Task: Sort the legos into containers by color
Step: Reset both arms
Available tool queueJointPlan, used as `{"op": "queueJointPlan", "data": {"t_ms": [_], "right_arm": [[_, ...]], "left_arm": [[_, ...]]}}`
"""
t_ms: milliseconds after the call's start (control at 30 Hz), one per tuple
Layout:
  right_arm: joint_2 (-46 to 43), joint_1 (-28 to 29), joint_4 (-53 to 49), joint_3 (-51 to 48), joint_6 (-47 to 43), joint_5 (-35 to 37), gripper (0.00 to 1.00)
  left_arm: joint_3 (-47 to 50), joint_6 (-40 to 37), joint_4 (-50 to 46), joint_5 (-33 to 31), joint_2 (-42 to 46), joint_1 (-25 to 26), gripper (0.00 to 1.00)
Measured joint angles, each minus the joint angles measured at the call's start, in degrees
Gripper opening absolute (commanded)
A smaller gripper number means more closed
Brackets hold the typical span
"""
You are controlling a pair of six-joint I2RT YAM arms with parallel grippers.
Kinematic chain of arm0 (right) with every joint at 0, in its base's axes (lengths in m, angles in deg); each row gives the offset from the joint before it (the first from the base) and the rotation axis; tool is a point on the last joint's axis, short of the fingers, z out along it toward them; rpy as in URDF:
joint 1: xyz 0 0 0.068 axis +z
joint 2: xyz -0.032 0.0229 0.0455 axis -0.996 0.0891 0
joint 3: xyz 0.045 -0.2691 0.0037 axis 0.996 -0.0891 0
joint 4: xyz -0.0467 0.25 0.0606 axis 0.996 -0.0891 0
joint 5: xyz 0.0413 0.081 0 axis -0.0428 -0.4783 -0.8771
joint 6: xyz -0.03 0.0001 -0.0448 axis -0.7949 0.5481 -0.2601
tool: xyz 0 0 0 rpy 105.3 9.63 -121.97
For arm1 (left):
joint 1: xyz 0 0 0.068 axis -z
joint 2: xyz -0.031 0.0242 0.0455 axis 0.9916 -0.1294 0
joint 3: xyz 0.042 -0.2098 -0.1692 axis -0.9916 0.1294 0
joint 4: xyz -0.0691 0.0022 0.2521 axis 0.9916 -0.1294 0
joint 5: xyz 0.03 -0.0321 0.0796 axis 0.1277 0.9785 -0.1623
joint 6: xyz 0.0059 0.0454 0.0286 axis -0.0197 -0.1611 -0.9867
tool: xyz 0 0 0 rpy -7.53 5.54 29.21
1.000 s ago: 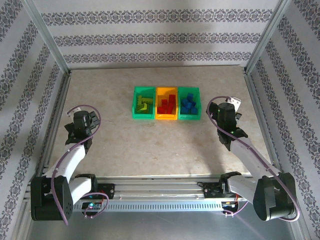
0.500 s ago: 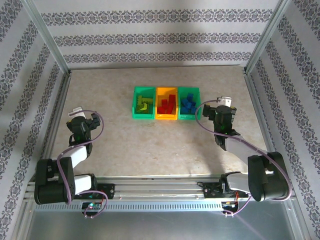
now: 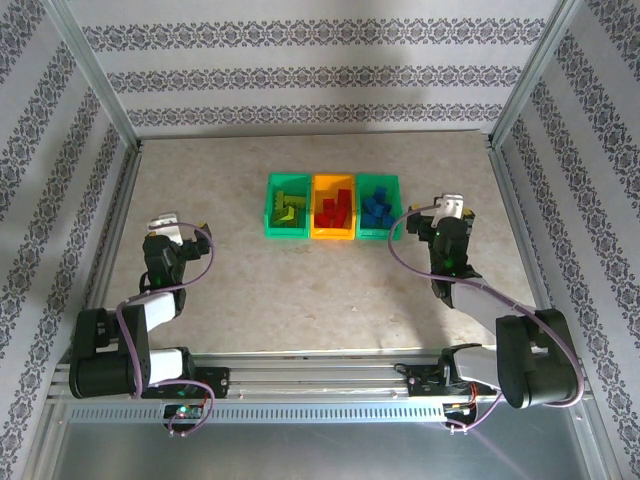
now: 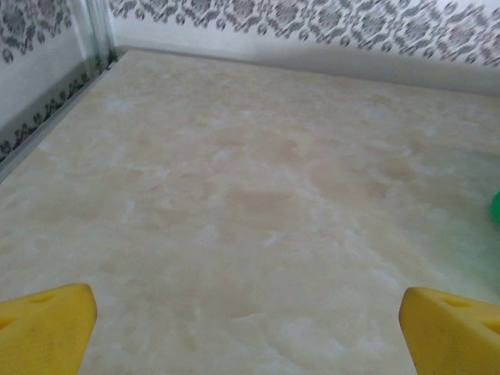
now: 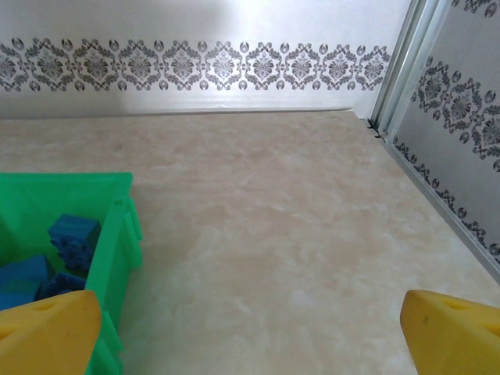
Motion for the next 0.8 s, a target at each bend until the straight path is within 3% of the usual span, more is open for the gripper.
{"op": "queueJointPlan", "data": {"t_ms": [267,800], "right_arm": [[0.3,-1.1,4.3,-5.2,-0.9,-1.1,0.98],[16.0,-4.1,19.7,-5.6,-3.6,-9.7,0.98]], "left_arm": [[-0.8,-0.9,-0.4,0.8,3.3,0.0,1.00],[-1.6,-1.5,-1.5,1.6,2.5,0.0,1.00]]}}
